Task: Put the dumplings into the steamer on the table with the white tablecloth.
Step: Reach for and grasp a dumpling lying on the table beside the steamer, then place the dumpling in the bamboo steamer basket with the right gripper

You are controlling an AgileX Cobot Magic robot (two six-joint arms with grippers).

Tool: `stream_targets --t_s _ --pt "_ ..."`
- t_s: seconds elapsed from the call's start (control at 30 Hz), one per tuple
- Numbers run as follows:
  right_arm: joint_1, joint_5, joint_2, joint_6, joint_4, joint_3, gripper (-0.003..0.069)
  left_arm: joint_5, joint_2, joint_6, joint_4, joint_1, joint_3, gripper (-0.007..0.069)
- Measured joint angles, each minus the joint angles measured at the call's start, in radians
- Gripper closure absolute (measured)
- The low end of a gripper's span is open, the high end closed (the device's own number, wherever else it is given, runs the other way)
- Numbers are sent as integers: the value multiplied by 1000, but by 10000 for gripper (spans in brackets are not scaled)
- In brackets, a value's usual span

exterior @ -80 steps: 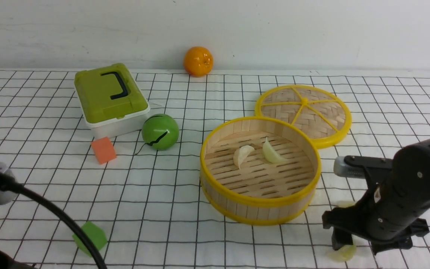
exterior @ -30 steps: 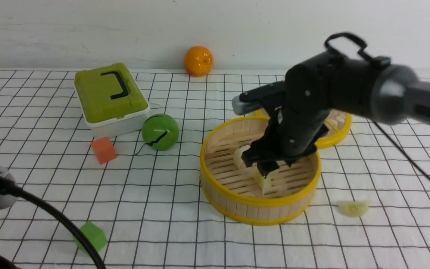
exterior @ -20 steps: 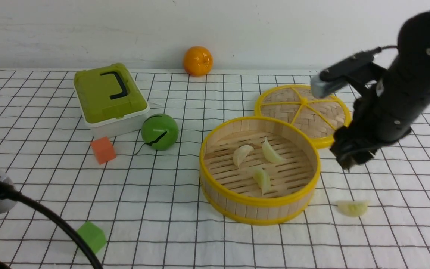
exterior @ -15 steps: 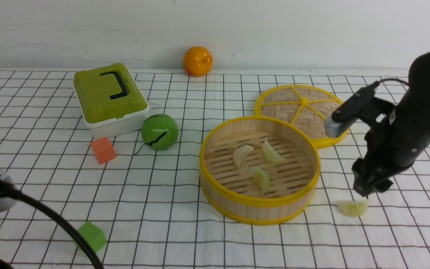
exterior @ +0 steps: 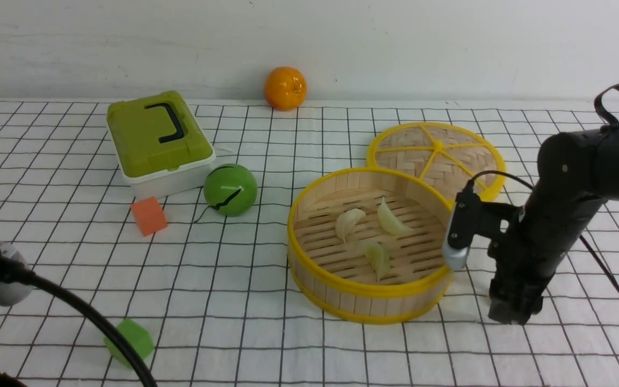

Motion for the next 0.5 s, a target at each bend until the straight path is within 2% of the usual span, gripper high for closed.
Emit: stream_targets --t_s 0.03,0.07,0.13,0.23,0.5 --pt "0 -1 0 18 -16 0 283 0 0 0 0 0 0 626" --pt "0 -1 0 46 -31 0 361 0 0 0 -2 0 0 625" --pt "0 -1 0 69 -37 0 470 0 0 0 -3 0 0 624" --pt "0 7 0 92 -35 -5 565 0 0 0 -3 0 0 623" --pt "0 15 -2 219 -63 -12 587 28 -1 0 -3 0 0 619"
